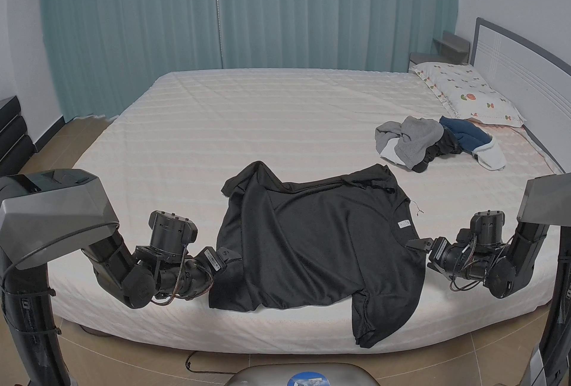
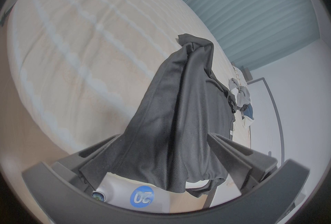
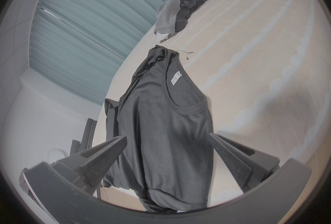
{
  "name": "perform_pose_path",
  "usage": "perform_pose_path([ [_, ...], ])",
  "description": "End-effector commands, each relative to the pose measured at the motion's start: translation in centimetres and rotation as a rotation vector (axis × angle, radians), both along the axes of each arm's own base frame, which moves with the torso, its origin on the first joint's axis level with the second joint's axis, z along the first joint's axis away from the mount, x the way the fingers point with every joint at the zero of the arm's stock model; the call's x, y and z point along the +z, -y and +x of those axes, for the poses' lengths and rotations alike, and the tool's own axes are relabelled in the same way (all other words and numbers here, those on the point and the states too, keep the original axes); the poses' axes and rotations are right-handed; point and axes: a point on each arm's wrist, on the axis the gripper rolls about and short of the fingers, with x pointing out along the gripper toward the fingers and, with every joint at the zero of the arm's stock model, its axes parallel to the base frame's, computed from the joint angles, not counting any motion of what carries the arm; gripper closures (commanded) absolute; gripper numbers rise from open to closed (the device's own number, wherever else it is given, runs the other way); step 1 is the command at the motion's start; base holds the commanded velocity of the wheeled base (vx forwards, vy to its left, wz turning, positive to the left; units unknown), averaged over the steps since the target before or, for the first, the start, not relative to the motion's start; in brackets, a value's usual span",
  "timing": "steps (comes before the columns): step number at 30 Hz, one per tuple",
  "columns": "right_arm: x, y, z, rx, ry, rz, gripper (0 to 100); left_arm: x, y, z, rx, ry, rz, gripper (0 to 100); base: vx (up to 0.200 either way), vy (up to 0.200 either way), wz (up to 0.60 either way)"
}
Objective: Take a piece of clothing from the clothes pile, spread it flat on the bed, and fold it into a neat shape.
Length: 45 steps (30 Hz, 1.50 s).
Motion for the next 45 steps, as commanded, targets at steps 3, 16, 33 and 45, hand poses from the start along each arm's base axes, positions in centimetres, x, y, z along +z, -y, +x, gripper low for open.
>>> perform_pose_path([
  [3, -0.1, -0.3, -0.5, 0.014, -0.009, 0.003, 0, 0.2, 0.1, 0.1, 0.014, 0.000, -0.020, 0, 0.000, -0.200, 0.00],
  [16, -0.3, -1.0, -1.2, 0.039, -0.019, -0.001, 0, -0.2, -0.1, -2.0, -0.055, -0.026, 0.065, 0, 0.000, -0.123, 0.00],
  [33, 0.0, -1.8, -2.2, 0.072, -0.027, -0.012, 0, -0.1, -2.2, -3.2, -0.067, 0.014, 0.259, 0, 0.000, 0.000, 0.00],
  [45, 2.4, -5.0, -1.9, 0.150, -0.006, -0.034, 0, -0.6, -2.7, -3.4, -0.024, -0.016, 0.251, 0, 0.000, 0.000, 0.00],
])
